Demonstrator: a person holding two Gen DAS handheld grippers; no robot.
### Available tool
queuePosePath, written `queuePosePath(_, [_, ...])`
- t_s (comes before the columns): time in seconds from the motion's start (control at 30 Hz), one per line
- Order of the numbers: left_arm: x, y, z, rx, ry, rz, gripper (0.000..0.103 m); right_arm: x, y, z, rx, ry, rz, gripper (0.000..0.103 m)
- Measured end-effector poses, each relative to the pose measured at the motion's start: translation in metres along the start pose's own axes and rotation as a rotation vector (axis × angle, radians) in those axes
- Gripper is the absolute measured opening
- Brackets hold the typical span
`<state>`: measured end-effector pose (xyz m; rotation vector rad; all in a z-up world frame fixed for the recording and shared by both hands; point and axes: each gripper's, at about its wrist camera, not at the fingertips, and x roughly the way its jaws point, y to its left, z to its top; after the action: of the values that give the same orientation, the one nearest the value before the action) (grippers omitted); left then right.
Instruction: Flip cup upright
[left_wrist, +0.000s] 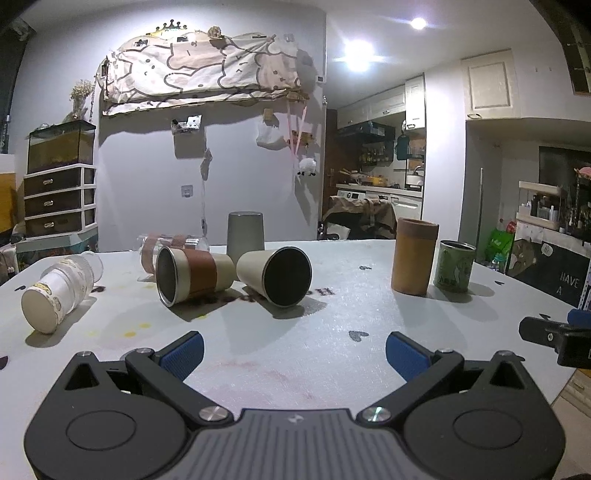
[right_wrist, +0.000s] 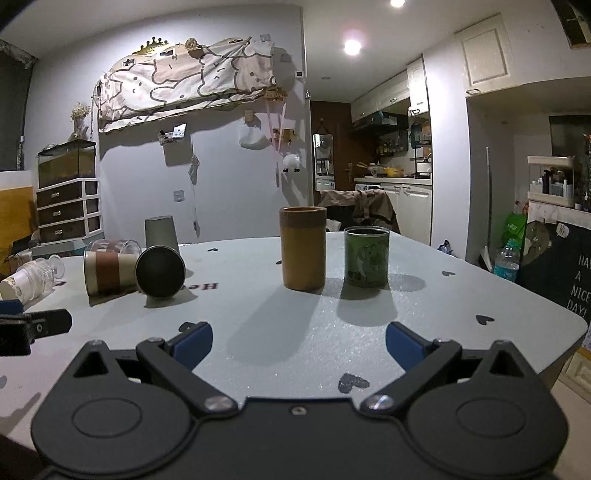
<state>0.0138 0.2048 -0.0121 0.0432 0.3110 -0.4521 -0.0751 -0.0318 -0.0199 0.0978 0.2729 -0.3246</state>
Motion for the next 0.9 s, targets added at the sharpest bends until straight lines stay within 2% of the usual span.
queuePosePath(0.9, [0.0026,-0.0009,-0.0016,0.001,0.005,-0.006,0.103,-0.0019,0.0030,0.0009,-0.028,-0.008,0.003,0.101])
